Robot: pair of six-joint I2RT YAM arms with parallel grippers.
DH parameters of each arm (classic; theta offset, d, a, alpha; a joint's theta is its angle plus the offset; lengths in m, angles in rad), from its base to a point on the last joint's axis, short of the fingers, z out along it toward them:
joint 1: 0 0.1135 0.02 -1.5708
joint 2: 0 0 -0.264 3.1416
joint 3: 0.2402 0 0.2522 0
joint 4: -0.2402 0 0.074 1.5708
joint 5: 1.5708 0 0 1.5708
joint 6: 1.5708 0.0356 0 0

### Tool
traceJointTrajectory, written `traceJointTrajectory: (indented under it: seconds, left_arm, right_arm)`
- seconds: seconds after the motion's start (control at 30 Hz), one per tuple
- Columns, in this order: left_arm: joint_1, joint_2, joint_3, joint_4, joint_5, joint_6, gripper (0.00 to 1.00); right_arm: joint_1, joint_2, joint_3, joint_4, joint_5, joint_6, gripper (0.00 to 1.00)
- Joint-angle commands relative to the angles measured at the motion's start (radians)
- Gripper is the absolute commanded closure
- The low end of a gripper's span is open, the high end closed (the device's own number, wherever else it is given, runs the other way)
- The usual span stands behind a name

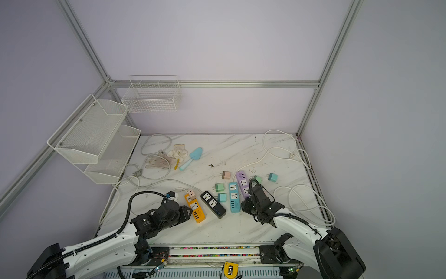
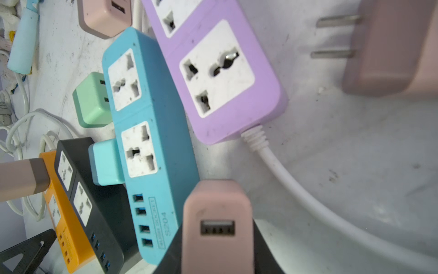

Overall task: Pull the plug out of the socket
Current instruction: 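Carry the pink plug beside the purple strip and open the right gripper, then move the right gripper back over the remaining pink plug in the orange strip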

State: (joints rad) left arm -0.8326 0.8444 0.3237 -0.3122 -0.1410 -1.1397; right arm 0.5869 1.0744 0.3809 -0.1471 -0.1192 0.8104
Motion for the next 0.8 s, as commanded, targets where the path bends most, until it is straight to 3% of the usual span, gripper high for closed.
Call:
traceJointTrajectory:
  seconds: [0.0, 0.6, 0.77]
  left_arm:
    - [-0.003, -0.021, 0.098, -0.008, -0.029, 0.021, 0.57]
    - [-0.002, -0.107, 0.11, -0.06, -0.101, 0.075, 0.54]
    - [0.0, -0.126, 0.121, -0.092, -0.125, 0.096, 0.53]
  right_arm:
    - [-0.009, 0.001, -0.007, -0.008, 0.019, 0.036, 0.7]
    - [-0.009, 0.002, 0.075, -0.126, 0.107, 0.053, 0.28]
    - [-0.01, -0.055, 0.152, -0.238, 0.212, 0.028, 0.21]
